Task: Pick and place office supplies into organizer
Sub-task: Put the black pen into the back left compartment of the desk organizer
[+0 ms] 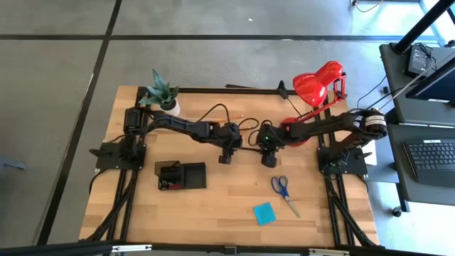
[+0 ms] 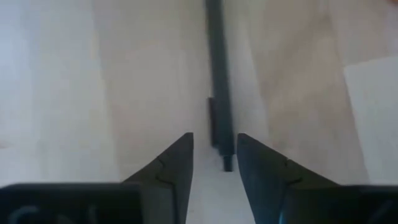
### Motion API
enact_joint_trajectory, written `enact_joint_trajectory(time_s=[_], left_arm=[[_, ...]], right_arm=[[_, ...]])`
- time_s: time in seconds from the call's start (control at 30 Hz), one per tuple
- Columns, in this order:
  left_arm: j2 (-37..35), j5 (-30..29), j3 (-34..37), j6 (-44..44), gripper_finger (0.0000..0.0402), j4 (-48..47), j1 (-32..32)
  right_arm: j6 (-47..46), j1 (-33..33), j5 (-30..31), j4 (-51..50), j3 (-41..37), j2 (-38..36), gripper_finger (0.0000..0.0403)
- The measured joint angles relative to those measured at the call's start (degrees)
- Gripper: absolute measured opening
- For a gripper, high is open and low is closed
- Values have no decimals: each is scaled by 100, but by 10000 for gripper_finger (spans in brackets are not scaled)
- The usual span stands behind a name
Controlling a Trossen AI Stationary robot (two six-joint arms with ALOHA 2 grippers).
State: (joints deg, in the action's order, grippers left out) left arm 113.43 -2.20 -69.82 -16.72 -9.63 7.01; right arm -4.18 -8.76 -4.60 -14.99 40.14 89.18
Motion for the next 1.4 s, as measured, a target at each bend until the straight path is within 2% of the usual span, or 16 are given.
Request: enact_joint_trajectory(time_s=[0.13,0.3,0.5,0.63,0.77,1.03,1.4], left_arm=[[0,4,0,40,139,-83,24],[0,0,0,47,139,-95,24],[0,4,0,-40,139,-128,24],[0,4,0,-42,141,-129,24],[-2,9,0,-47,141,-135,24],[-2,24,0,-56,141,-140,24],[-7,24,0,-58,140,-155,24]], right_arm=[[0,244,131,-36,-13,-422,118],[-55,509,788,-96,-175,-855,109],[-189,585,892,1217,-1066,-1149,110],[-159,584,891,2580,-1595,-1084,110],[-179,584,893,3183,-2051,-1031,110],[-306,582,943,5285,-2915,-818,110],[-282,580,1121,6369,-3040,41,110]])
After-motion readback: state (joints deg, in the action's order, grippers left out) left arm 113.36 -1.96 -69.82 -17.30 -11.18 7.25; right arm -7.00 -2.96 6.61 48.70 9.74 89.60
